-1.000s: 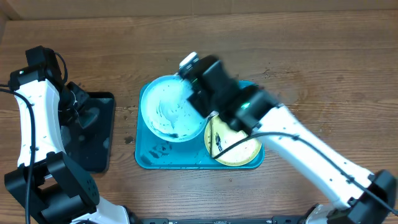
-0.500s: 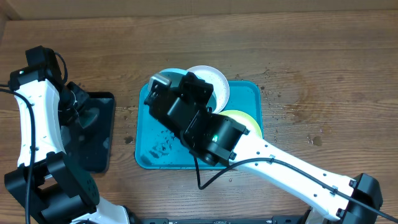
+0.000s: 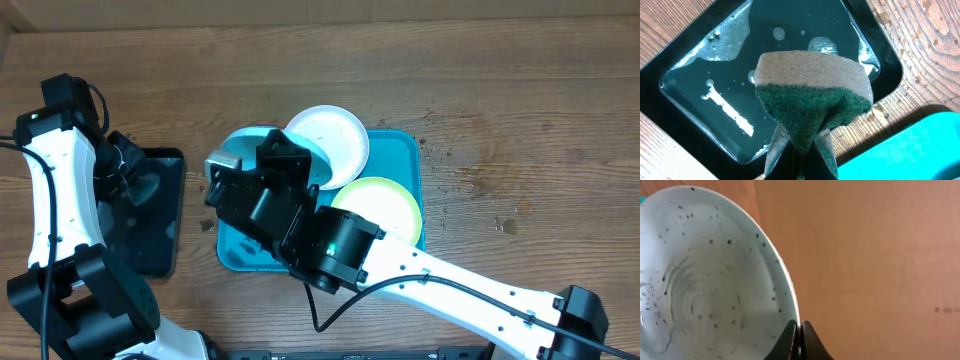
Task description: Clean dirty plates on tray and stack at the side
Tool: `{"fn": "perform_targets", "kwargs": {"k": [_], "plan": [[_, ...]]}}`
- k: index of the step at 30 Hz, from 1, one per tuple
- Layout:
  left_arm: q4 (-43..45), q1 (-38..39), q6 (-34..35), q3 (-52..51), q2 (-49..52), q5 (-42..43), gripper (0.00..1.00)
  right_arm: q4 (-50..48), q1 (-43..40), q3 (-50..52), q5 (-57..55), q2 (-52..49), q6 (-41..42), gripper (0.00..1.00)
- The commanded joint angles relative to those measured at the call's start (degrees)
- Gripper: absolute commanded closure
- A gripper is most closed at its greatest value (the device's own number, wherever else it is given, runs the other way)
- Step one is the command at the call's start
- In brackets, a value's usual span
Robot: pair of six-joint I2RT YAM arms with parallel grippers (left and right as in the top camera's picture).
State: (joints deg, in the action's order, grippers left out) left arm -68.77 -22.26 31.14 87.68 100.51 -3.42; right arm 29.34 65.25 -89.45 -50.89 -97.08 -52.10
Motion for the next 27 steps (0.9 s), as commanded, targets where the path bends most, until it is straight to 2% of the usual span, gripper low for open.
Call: {"fn": "perform_targets", "kwargs": {"k": [1,4,7,13,15,21,27], "plan": [[0.2,-0.2,-1.0,0.5,-0.9,0.5,0.96,-0.5,-0.1,-0.2,2.6,-1.0,4.3,0.96],[0.2,-0.2,-1.0,0.5,-0.9,0.5,0.95,-0.4,-0.5,-0.2,2.7,-1.4,7.8,0.96],[0.2,-0.2,-1.0,0.5,-0.9,0.5,0.96,-0.3,-2.1,-0.2,7.3,-1.4,15.4,0.96],[0.0,-0.2,-1.9,0.5,-0.9,0.5,0.96,1.7,-7.6,-0.2,29.6,-1.1,41.0,0.96],[0.0,-0.2,-2.0,0.5,-0.9,0.5,0.96,3.0,-10.2,-0.2,36.3,-0.9,45.0,0.96],[0.0,-0.2,-2.0,0.5,-0.9,0.5,0.96,7.5,-23.2,-0.2,48.6,1.8,54.1,0.96],[0.1,-0.2,-2.0,0.5,-0.9,0.5,0.96,16.5,-41.9,-0.2,71.7,2.7,54.3,0.96]]}}
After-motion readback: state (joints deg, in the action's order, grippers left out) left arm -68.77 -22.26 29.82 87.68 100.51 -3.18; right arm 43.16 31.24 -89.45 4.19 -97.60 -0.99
